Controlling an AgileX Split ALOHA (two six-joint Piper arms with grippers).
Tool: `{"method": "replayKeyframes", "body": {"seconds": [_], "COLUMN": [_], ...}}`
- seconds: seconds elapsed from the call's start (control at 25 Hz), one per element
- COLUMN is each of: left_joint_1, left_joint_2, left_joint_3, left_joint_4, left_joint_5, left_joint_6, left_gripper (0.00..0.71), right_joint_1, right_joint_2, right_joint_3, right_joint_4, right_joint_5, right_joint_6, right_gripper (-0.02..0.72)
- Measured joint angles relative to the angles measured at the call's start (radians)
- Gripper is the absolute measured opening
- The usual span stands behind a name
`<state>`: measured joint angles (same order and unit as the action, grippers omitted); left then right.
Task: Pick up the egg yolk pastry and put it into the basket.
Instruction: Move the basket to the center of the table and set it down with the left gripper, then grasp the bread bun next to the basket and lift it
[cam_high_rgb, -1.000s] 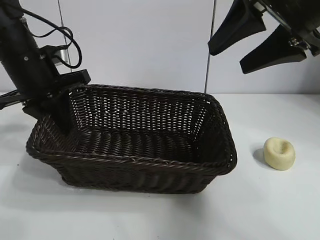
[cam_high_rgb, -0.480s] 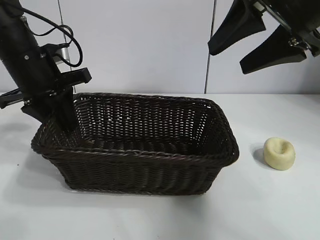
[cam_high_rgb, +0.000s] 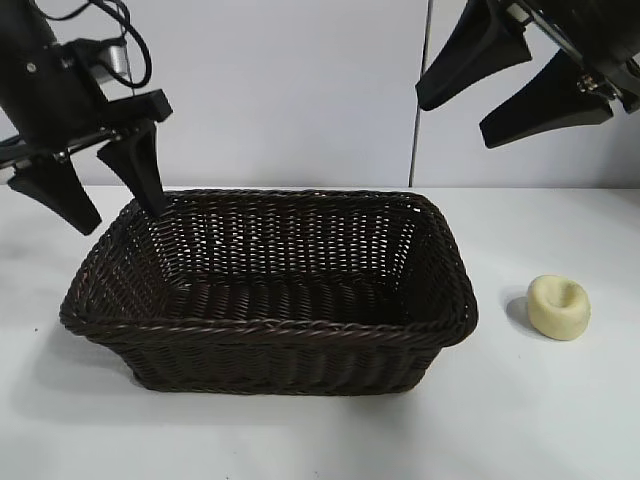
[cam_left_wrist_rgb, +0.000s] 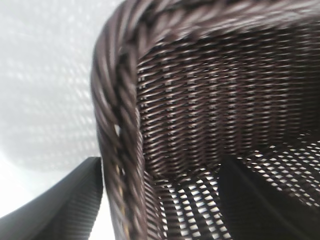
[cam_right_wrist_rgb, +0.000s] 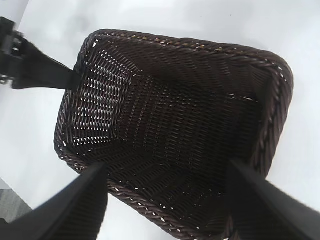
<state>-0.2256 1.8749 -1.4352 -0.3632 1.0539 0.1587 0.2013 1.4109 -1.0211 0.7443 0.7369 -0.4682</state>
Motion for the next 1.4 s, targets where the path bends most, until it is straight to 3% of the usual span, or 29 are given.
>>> {"method": "replayKeyframes", "body": {"seconds": [0.4,0.76,1.12,1.4], "left_joint_1": [0.021,0.179,0.185,0.185], "left_joint_2": [-0.074,-0.074,-0.112,-0.301], "left_joint_3": [-0.001,-0.001,0.013,0.173], "left_joint_4": [0.287,0.325,0.322,0.322], "left_joint_5": [0.016,0.031,0.145,0.158], "left_joint_6": [-0.112,-0.135,-0.134,-0.107], "left_gripper": [0.489,0.489,0.479,0.479], "right_joint_1": [0.000,0.000,0.000,0.000], "right_joint_2": [0.000,0.000,0.000,0.000], "right_joint_3": [0.000,0.000,0.000,0.000], "right_joint_4": [0.000,0.000,-0.001,-0.001], "right_joint_5": [0.000,0.000,0.001,0.001], "right_joint_6": [0.001,0.001,0.001,0.001], "right_gripper": [0.489,0.489,0.489,0.489]}}
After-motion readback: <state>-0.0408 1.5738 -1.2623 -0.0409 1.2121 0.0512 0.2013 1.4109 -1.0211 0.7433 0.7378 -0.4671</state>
